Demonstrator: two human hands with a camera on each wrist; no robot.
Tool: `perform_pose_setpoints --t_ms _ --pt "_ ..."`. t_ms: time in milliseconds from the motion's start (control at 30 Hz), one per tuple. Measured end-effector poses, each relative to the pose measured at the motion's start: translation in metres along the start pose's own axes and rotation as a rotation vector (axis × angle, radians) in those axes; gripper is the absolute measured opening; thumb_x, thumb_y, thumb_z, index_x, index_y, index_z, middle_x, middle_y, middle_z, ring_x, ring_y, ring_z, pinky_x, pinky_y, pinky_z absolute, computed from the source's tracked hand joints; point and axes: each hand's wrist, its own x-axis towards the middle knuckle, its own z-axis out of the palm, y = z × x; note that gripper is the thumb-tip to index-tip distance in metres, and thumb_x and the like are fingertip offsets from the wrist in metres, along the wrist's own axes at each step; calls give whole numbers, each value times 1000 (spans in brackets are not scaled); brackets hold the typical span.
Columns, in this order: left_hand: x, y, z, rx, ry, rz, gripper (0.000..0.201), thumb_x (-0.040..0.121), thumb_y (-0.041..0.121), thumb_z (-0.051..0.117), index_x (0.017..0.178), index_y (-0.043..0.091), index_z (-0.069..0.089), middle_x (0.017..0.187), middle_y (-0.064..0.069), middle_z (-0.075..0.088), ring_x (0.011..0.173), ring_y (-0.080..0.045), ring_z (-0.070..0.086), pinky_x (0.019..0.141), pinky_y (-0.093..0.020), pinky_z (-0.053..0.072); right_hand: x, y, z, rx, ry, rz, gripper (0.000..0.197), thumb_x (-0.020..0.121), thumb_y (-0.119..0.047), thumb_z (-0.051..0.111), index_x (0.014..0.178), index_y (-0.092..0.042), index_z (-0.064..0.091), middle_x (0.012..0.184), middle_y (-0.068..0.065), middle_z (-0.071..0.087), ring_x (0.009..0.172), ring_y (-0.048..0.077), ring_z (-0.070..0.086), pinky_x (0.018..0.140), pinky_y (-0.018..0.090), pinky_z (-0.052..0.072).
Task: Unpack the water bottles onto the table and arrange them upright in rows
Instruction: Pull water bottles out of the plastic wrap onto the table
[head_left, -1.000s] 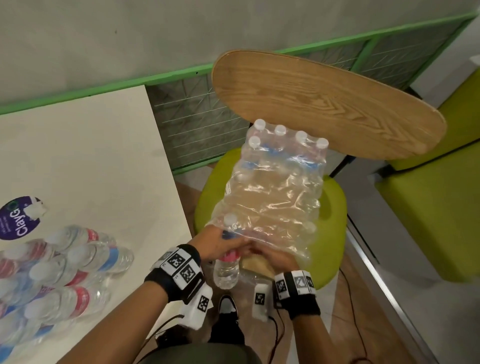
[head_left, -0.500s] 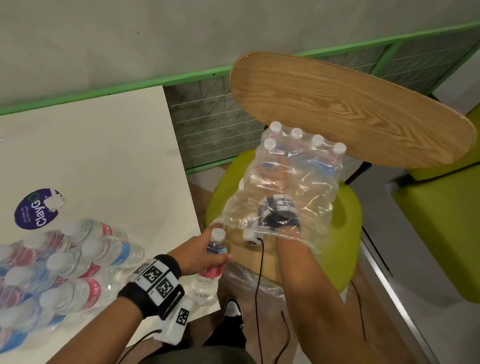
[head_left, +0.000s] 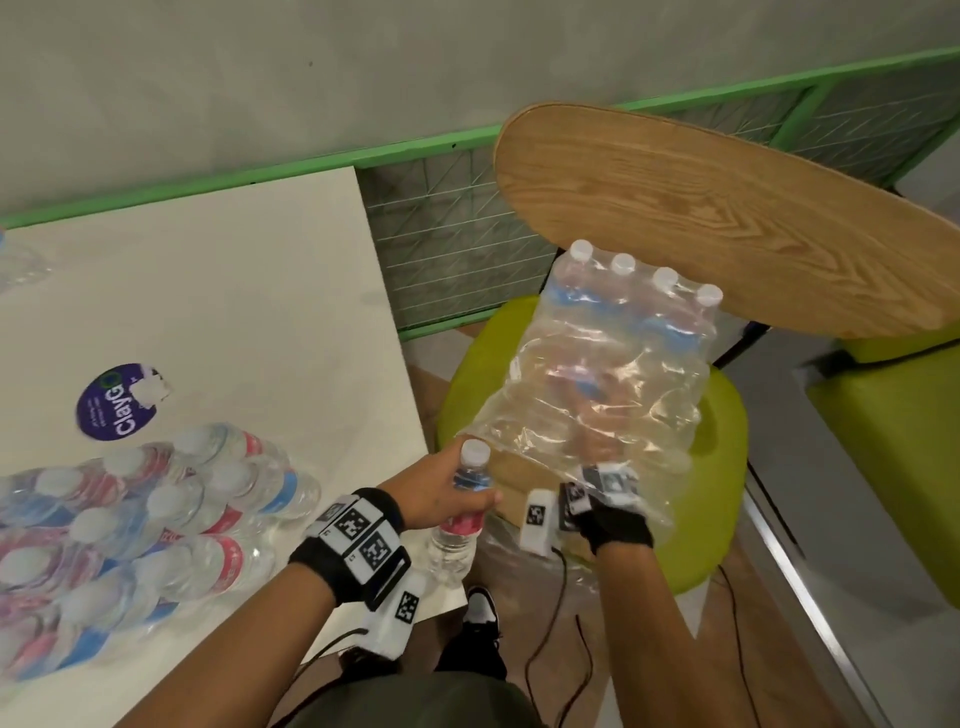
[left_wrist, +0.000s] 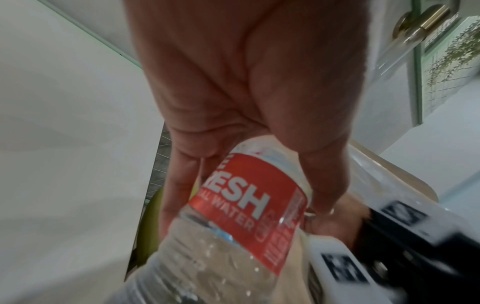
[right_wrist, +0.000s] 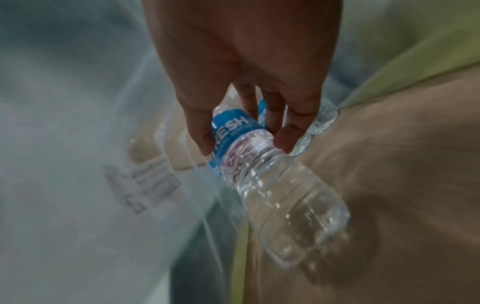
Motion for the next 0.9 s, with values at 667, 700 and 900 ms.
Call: perform_pose_setpoints --t_ms 667,700,900 --pt "-134 -96 -37 101 336 -73 45 76 35 72 112 27 47 116 8 54 105 -13 49 87 -27 39 -42 -73 92 120 -560 -400 66 62 -14 85 117 -27 50 110 -3 66 96 12 65 87 27 51" --pt "-136 -101 -38 131 344 -79 46 76 35 73 113 27 48 117 8 54 107 -13 48 88 -27 38 -37 -87 102 146 -535 -412 67 63 -14 85 117 -26 48 111 -1 64 97 16 64 87 29 52" --pt "-144 -116 -47 335 443 -69 53 67 36 78 114 28 55 119 3 55 114 -20 41 96 -34 31 1 -148 160 118 -347 -513 71 63 -22 85 122 -26 45 119 9 54 105 25 58 92 42 51"
